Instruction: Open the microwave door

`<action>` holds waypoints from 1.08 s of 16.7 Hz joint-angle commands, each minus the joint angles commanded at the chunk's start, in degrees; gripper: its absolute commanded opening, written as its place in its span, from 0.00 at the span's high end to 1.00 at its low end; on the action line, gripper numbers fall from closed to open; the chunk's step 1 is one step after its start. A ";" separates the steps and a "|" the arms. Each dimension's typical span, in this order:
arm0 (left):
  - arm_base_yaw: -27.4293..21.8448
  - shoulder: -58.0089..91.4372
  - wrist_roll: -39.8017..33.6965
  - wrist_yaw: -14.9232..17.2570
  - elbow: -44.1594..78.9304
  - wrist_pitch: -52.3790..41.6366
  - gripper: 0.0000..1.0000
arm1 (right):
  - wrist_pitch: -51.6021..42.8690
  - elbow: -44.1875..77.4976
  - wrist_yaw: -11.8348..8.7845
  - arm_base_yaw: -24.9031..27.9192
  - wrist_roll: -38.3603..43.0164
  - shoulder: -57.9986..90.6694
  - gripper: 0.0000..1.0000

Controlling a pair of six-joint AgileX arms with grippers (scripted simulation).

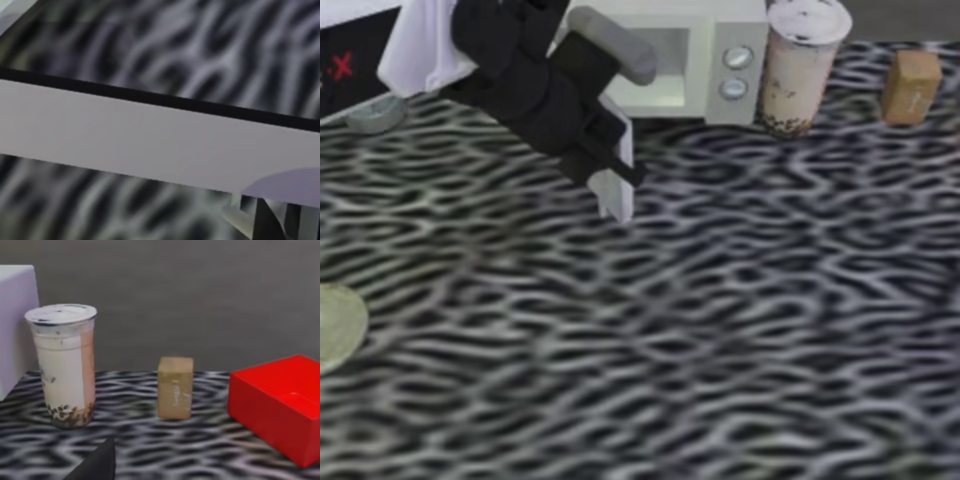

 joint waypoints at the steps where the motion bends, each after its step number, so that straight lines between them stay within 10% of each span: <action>1: 0.00 0.00 0.00 0.00 0.00 0.00 1.00 | 0.00 0.00 0.00 0.00 0.00 0.00 0.00; 18: 0.49 -0.32 1.85 1.22 -0.47 -0.30 1.00 | 0.00 0.00 0.00 0.00 0.00 0.00 0.00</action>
